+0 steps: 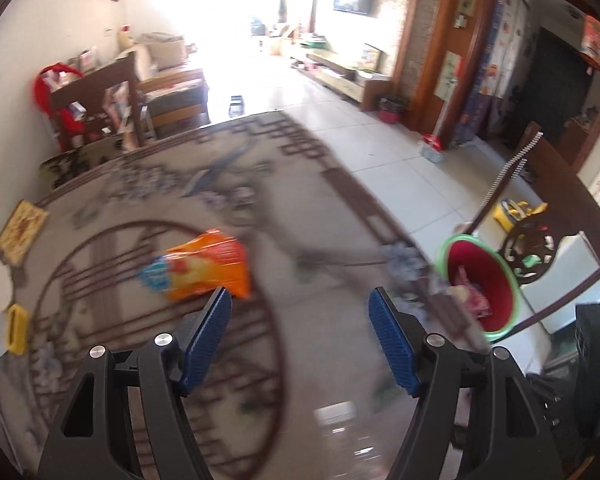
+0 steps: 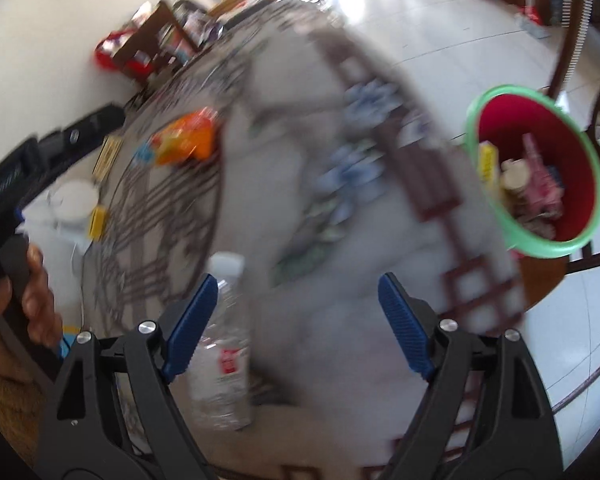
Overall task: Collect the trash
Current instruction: 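Return both open tools to the table toward the bottle and snack bag, then grasp the orange-blue snack bag with the left tool while the right tool grasps the water bottle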
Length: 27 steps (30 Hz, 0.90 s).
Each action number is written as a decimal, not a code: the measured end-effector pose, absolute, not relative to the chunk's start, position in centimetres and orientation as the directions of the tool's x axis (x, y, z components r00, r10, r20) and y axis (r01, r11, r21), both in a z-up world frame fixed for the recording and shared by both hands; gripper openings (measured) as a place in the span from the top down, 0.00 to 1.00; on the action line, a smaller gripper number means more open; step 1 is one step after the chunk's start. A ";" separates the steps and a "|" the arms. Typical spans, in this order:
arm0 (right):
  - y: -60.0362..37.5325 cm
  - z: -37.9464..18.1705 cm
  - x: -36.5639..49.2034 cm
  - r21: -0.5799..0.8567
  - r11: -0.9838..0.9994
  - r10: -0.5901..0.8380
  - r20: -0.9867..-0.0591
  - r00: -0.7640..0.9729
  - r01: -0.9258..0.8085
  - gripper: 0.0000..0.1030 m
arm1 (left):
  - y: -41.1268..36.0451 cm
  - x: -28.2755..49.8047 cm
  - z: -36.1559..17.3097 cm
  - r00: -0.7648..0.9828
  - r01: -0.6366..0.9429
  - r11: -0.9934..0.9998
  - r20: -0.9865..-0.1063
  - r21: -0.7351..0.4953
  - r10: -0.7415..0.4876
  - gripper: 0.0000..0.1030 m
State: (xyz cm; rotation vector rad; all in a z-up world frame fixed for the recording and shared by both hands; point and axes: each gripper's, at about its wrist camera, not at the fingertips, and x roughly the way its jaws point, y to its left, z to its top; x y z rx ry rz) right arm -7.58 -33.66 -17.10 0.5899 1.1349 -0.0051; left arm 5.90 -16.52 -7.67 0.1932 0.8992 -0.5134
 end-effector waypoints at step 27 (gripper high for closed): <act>-23.3 -21.2 -6.4 0.349 0.923 0.320 -0.930 0.179 0.162 0.50 | -15.1 19.6 -21.0 0.361 0.551 0.833 -0.916 0.055 -0.178 0.62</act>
